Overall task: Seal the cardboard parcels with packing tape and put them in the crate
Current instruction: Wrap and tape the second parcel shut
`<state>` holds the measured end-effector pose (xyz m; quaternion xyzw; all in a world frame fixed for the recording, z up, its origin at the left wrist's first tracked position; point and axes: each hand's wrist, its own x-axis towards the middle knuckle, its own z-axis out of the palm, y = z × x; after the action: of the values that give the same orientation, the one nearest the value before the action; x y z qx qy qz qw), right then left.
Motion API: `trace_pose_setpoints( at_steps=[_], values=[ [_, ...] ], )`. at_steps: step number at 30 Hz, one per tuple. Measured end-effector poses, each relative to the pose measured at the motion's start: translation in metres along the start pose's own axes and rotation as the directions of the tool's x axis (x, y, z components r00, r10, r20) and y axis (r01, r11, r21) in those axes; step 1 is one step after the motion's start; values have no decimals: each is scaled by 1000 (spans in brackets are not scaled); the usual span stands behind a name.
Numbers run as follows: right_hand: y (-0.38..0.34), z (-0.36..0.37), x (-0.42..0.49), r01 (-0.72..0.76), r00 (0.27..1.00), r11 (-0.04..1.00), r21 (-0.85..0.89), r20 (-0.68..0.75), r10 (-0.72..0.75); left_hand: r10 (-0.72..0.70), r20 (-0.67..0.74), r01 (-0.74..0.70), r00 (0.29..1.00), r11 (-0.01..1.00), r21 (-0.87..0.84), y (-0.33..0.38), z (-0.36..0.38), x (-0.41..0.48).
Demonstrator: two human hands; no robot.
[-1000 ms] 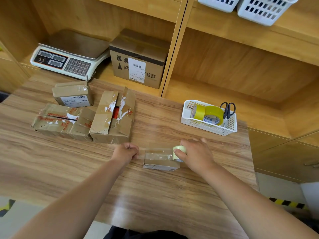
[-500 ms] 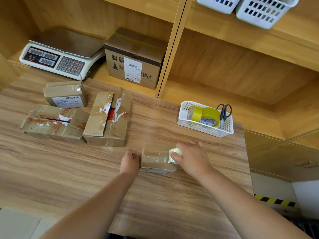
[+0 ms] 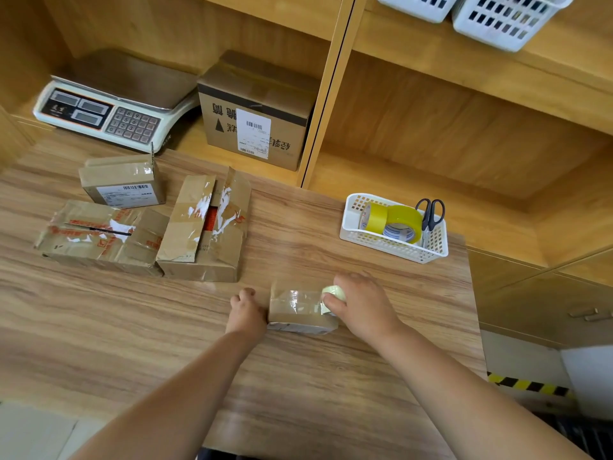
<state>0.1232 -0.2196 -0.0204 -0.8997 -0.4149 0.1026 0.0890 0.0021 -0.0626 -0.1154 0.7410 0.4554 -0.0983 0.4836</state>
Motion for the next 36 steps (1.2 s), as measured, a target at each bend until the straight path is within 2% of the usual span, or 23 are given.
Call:
trace_pose_setpoints(
  at_steps=[1, 3, 6, 8, 10, 14, 21, 28, 36],
  values=[
    [0, -1, -1, -4, 1000, 1000, -3, 5, 4, 1, -19, -1, 1000, 1000, 5, 1, -1, 0],
    [0, -2, -1, -11, 1000, 1000, 3, 11, 11, 45, -144, -51, 989, 998, -42, 7, -3, -3],
    [-1, -2, -1, -6, 1000, 1000, 19, 7, 5, 207, -263, -241, 942, 965, -104, 29, -5, -12],
    [0, -2, -2, 3, 1000, 1000, 17, -2, -3, 352, -251, -373, 902, 927, -41, 41, -2, -10],
    [0, -3, -2, 6, 1000, 1000, 14, -5, -6, 428, -188, -428, 884, 903, 44, 51, 2, -3],
    [0, -5, -2, 20, 1000, 1000, 19, -6, -20, 446, -139, -430, 884, 893, 130, 56, 12, 8],
    [1, -14, 1, 23, 1000, 999, -38, 17, -23, 432, -201, -384, 879, 892, 240, 52, 20, 14],
    [13, -28, 0, -79, 989, 997, 11, 129, 77, 495, -189, -413, 848, 841, 350, 50, 23, 12],
    [48, -36, -5, -127, 960, 981, -144, 231, 158, 470, -184, -380, 863, 845, 375, 52, 23, 11]
  ],
)
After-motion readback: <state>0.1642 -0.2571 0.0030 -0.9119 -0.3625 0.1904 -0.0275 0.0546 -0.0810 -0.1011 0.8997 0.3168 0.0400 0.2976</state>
